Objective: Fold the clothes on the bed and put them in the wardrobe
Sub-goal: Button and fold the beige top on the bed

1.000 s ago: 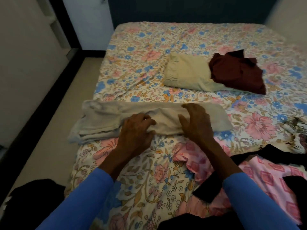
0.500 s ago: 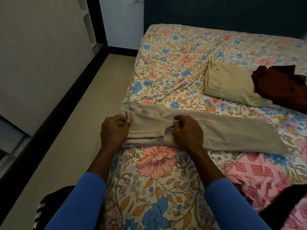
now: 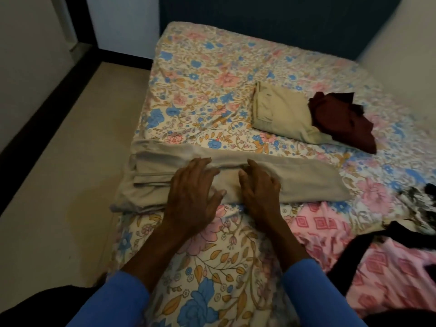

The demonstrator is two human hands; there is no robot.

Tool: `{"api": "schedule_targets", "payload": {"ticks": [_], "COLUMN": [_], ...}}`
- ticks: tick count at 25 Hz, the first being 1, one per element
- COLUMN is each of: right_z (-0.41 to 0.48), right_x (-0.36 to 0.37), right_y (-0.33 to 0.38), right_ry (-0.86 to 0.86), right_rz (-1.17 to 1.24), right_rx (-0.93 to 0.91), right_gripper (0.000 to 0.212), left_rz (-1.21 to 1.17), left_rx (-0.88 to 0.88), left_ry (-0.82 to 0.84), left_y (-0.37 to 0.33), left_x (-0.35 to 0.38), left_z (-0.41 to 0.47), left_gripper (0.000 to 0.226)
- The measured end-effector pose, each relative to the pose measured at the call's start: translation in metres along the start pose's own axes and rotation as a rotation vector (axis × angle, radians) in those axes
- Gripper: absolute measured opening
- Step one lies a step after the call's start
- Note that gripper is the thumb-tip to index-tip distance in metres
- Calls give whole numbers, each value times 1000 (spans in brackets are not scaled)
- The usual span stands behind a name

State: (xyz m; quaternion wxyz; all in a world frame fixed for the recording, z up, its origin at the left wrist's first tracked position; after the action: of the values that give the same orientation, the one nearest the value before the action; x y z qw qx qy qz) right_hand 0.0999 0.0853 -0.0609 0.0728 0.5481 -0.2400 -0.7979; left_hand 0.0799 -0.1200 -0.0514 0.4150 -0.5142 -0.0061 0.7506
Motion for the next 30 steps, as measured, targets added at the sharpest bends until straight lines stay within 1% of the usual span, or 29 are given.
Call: {"api": "schedule_targets", "payload": {"ticks": [1, 2, 3, 4, 6, 7, 9, 10, 11, 12, 13, 15, 16, 17, 19, 20, 21, 23, 25, 27, 28, 29, 30], "right_z": [2, 5, 8, 10, 11, 12, 18, 23, 28, 34, 39, 45, 47, 50, 54, 54, 54, 47, 30, 10, 1, -5, -9], "right_x": [-8, -19, -32, -48, -84, -101, -123, -130, -134, -136, -137, -142, -146, -149, -148, -141, -128, -90, -49, -27, -24, -26, -30], "right_y": [-18, -39, -61, -84, -129, -149, -182, -192, -198, -203, -203, -184, -169, -154, -112, -87, -62, -12, 26, 40, 36, 26, 11], "right_ry": [100, 160, 154, 73, -140, -166, -66, -25, -4, 3, -7, -63, -108, -164, -305, -351, -361, -274, -66, 133, 165, 143, 94], "right_rz": [-76, -137, -174, -207, -307, -332, -256, -170, -62, 62, 171, 295, 309, 288, 173, 123, 103, 139, 216, 383, 445, 437, 372], "right_rx": [-1, 12, 55, 128, 366, 523, 803, 885, 927, 948, 942, 900, 861, 810, 698, 625, 527, 346, 213, 125, 87, 46, 7], "right_gripper": [56, 58, 58, 58, 60, 66, 82, 90, 97, 97, 84, 34, 20, 16, 27, 30, 30, 27, 28, 34, 35, 36, 37], "left_rz": [31, 57, 87, 118, 185, 206, 211, 206, 206, 214, 219, 203, 184, 159, 90, 54, 28, 16, -10, -126, -205, -275, -318], "left_rx": [10, 5, -5, -8, -15, -13, -5, -1, -3, -5, -6, -15, -22, -32, -46, -52, -63, -82, -98, -172, -227, -280, -330], "left_ry": [74, 127, 167, 202, 249, 250, 238, 240, 249, 258, 264, 263, 250, 222, 136, 81, 26, -65, -141, -184, -200, -221, -242], "left_y": [-12, -23, -31, -38, -47, -48, -47, -47, -48, -49, -51, -52, -52, -52, -52, -53, -54, -56, -55, -54, -53, -53, -53], "left_x": [16, 31, 44, 55, 74, 80, 85, 86, 86, 85, 86, 84, 82, 80, 77, 74, 72, 66, 63, 59, 55, 52, 50], "left_z": [0, 3, 7, 12, 15, 15, 13, 13, 13, 13, 14, 14, 13, 11, 10, 9, 8, 7, 4, 2, 0, -1, -1], "left_gripper": [51, 55, 59, 62, 70, 72, 73, 74, 74, 75, 75, 73, 70, 66, 54, 49, 45, 37, 29, 27, 26, 25, 24]}}
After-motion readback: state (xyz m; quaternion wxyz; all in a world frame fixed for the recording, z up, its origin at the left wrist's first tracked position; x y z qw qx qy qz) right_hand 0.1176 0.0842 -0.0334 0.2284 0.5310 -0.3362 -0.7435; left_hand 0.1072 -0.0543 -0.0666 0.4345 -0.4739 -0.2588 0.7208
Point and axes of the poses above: each hand's wrist, its own z-axis towards the middle knuckle, its own x-axis out of the palm, y = z × x, the point moved 2 cm from there along z, towards the middle knuckle, and after that the axes turned 1 degree about x, right-handed, at the moved point
